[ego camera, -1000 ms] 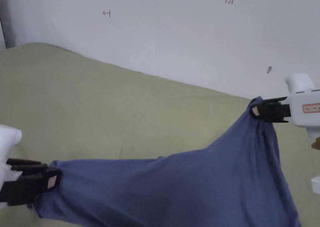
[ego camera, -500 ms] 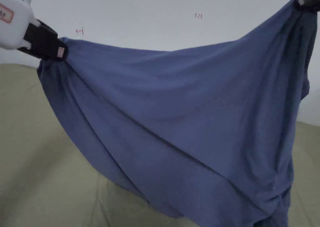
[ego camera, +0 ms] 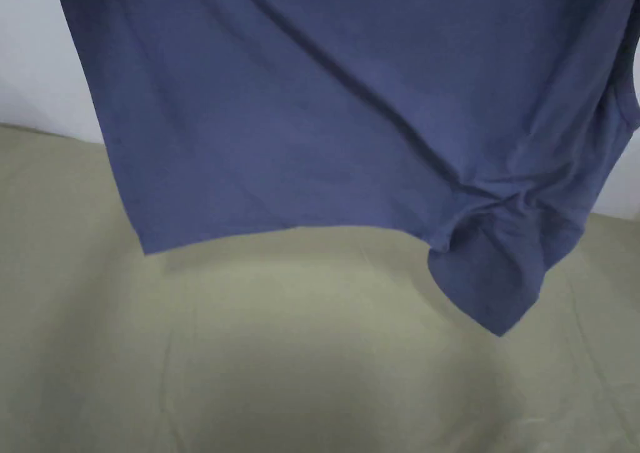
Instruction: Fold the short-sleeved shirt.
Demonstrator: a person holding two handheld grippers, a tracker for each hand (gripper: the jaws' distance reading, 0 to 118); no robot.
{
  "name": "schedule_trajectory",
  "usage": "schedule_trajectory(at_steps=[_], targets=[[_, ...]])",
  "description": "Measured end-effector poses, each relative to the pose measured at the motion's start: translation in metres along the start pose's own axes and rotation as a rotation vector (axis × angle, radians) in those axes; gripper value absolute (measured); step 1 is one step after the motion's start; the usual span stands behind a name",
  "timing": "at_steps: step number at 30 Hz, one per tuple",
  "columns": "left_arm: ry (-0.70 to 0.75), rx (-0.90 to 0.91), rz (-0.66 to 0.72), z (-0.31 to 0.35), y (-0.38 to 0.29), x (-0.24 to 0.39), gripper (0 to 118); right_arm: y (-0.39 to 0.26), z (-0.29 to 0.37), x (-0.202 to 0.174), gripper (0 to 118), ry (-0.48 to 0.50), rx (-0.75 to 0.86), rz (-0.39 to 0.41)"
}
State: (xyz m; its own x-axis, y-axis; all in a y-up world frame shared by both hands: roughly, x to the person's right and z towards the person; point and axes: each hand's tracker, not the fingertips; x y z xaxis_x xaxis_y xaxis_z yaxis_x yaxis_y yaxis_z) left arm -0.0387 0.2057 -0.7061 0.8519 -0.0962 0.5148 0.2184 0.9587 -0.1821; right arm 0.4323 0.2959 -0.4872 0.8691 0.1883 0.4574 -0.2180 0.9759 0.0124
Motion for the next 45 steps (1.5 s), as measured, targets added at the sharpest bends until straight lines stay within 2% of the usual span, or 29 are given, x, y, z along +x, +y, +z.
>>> schedule_trajectory(at_steps=[5,7,10,14,22,25,29,32,35,39,41,43,45], targets=[[0.037,-0.012,-0.077,-0.006,-0.001,-0.001,2,-0.012,0.009,0.005,3,0.042,0.007,-0.027],[0.001,-0.024,-0.080,-0.007,-0.020,0.000,2,-0.034,0.016,0.006,3,0.069,-0.017,-0.055],[-0.065,-0.117,-0.067,-0.013,-0.065,0.002,2,-0.082,0.031,0.006,3,0.136,-0.091,-0.068],[-0.117,-0.217,-0.067,-0.011,-0.136,0.006,2,-0.148,0.068,-0.007,3,0.188,-0.182,-0.038],[-0.199,-0.292,-0.056,0.057,-0.231,0.000,2,-0.225,0.172,-0.018,3,0.313,-0.266,-0.076],[-0.211,-0.291,-0.085,0.093,-0.254,-0.001,2,-0.241,0.218,-0.015,3,0.346,-0.292,-0.127],[-0.252,-0.308,-0.090,0.143,-0.292,0.002,2,-0.261,0.283,-0.015,3,0.368,-0.297,-0.141],[-0.269,-0.350,-0.092,0.176,-0.324,0.004,2,-0.277,0.330,-0.019,3,0.384,-0.379,-0.189],[-0.286,-0.375,-0.087,0.205,-0.354,0.006,2,-0.298,0.369,-0.019,3,0.372,-0.434,-0.181],[-0.325,-0.421,-0.052,0.240,-0.399,0.012,2,-0.331,0.414,-0.015,3,0.343,-0.525,-0.286],[-0.331,-0.448,-0.044,0.255,-0.420,0.014,2,-0.346,0.436,-0.017,3,0.338,-0.541,-0.294],[-0.343,-0.480,-0.050,0.268,-0.439,0.018,2,-0.360,0.455,-0.018,3,0.328,-0.583,-0.357],[-0.348,-0.517,-0.055,0.280,-0.458,0.019,2,-0.372,0.473,-0.023,3,0.327,-0.586,-0.361]])
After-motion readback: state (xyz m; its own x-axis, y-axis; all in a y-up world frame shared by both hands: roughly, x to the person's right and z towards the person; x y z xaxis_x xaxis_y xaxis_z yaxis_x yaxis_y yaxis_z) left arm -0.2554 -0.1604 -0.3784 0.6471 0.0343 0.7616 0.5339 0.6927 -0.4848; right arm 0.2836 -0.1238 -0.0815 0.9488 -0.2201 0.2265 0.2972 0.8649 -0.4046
